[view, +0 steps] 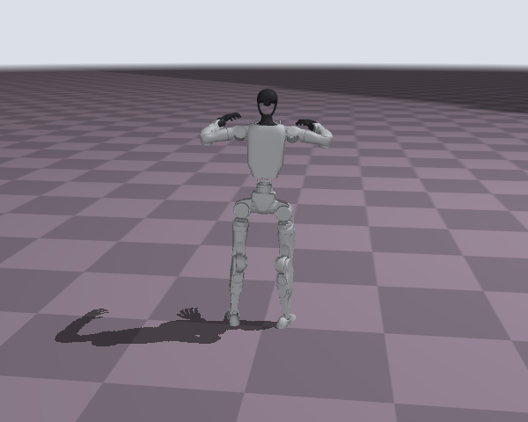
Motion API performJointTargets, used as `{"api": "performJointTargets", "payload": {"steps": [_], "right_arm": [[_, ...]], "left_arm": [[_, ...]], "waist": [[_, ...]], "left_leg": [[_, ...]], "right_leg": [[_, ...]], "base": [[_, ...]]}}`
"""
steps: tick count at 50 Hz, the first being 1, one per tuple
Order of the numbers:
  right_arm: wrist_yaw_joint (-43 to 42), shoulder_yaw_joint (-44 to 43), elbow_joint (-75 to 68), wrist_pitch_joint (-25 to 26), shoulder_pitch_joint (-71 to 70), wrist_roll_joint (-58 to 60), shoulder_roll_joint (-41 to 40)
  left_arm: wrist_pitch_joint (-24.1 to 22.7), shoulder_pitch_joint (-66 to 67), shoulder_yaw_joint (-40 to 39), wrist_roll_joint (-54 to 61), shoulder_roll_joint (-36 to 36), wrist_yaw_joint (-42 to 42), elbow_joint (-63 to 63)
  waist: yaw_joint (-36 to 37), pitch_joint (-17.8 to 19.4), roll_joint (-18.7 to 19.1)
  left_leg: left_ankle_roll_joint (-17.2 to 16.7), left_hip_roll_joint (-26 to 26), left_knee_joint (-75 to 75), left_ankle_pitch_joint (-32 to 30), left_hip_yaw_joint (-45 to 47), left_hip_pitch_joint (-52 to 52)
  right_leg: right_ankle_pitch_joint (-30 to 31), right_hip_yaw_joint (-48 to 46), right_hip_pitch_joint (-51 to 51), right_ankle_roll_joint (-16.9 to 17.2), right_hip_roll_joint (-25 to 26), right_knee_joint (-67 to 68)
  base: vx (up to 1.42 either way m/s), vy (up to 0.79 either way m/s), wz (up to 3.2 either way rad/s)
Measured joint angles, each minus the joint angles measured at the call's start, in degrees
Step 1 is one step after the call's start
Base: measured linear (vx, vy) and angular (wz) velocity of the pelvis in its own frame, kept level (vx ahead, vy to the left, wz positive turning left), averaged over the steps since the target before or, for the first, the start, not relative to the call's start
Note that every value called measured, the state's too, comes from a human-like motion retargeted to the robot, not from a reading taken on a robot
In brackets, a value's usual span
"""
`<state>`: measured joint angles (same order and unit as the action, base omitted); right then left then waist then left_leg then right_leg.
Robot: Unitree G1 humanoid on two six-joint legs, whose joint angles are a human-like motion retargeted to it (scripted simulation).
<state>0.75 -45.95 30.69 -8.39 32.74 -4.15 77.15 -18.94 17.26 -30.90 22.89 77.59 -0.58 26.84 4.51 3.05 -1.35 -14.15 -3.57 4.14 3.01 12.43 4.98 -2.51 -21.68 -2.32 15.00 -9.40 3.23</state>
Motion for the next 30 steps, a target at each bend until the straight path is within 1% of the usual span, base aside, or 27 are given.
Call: {"api": "performJointTargets", "payload": {"steps": [5, 10, 12, 18, 20, 23, 25, 30], "right_arm": [[0.7, -3.4, 1.0, -0.2, 2.2, 2.7, -1.4], [0.7, -3.9, 2.0, -0.1, 2.8, 3.3, -2.6], [0.2, -4.2, 2.0, 0.4, 3.2, 5.5, -2.8], [0.5, -4.4, 2.3, 0.0, 3.2, 4.9, -3.3], [0.0, -4.2, 2.9, -0.2, 2.4, 0.5, -4.8], [0.5, -4.7, 2.9, -0.3, 2.8, 0.6, -5.0], [-1.1, -5.5, 3.0, 0.2, 3.3, 2.1, -5.6], [0.2, -6.7, 3.4, -0.2, 4.3, 1.8, -5.9]], "left_arm": [[-0.3, 3.0, -6.0, -1.7, -1.7, -0.6, 0.2], [-0.4, 5.3, -9.2, -1.1, -3.4, -0.6, 2.0], [-0.4, 6.2, -10.1, -0.6, -4.0, -0.7, 3.0], [-0.5, 7.3, -11.3, -0.5, -4.4, -0.5, 3.9], [-0.2, 7.3, -10.6, 0.4, -4.8, -0.3, 5.4], [0.0, 7.4, -10.9, 0.4, -4.8, -0.2, 5.7], [0.0, 7.5, -10.5, 1.6, -5.0, -0.4, 6.7], [0.1, 7.5, -10.5, 1.6, -4.9, 0.3, 6.8]], "waist": [[0.1, -0.6, -0.2], [0.4, -1.1, -0.2], [0.7, -1.4, -0.3], [0.5, -1.8, -0.5], [0.9, -2.4, -0.7], [0.9, -2.4, -1.0], [0.6, -2.6, -1.3], [0.6, -2.7, -1.4]], "left_leg": [[0.0, 0.0, 0.4, 0.4, 1.2, 0.8], [-0.1, -0.2, 0.5, 0.8, 2.2, 1.3], [0.0, -0.4, 0.5, 1.1, 2.7, 1.5], [0.0, -0.3, 0.4, 1.2, 2.9, 1.5], [0.0, -0.3, 0.2, 1.6, 3.3, 2.0], [0.1, -0.2, 0.1, 1.7, 3.3, 2.0], [0.3, 0.1, -0.1, 1.9, 3.3, 2.5], [0.3, 0.1, -0.1, 2.0, 3.3, 2.6]], "right_leg": [[-0.1, 1.2, -0.1, 0.0, 0.1, -0.3], [0.0, 2.1, 0.1, 0.0, 0.4, -0.3], [0.1, 2.6, 0.3, 0.0, 0.6, -0.3], [0.1, 2.8, 0.3, 0.0, 0.6, -0.2], [0.2, 3.2, 0.1, 0.0, 0.6, -0.1], [0.2, 3.3, 0.1, 0.0, 0.5, -0.1], [0.1, 3.4, -0.4, 0.0, 0.1, 0.1], [0.1, 3.4, -0.5, 0.0, 0.1, 0.2]], "base": [[0.05, 0.03, -0.21], [0.04, 0.03, -0.21], [0.04, 0.02, -0.2], [0.0, 0.0, 0.0], [0.07, 0.03, -0.12], [0.0, 0.0, 0.0], [0.06, 0.05, 0.0], [0.0, 0.0, 0.0]]}}
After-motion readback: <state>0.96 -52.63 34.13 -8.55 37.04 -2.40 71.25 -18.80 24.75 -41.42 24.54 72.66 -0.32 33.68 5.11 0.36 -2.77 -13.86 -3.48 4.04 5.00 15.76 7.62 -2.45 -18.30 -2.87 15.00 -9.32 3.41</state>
